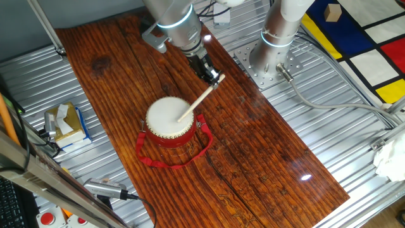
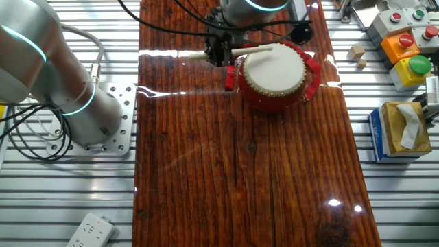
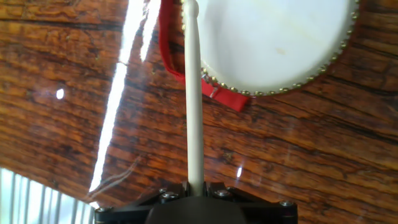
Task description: Play the drum
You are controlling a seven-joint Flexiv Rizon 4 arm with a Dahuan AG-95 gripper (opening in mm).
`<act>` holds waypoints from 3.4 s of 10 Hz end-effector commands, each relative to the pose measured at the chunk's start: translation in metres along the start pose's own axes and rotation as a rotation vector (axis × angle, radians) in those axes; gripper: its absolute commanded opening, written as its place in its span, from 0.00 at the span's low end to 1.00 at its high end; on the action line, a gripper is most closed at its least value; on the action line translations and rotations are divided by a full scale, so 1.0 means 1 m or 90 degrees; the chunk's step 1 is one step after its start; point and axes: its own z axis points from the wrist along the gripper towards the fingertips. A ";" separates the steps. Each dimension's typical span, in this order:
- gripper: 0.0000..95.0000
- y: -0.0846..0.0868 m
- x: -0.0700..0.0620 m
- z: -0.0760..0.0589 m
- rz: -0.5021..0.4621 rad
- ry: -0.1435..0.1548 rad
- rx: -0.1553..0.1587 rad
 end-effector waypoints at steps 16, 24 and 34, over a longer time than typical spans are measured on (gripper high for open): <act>0.00 -0.009 -0.006 -0.002 0.056 -0.017 -0.067; 0.00 -0.007 -0.008 -0.001 0.053 -0.015 -0.065; 0.00 -0.007 -0.008 -0.002 0.043 -0.021 -0.064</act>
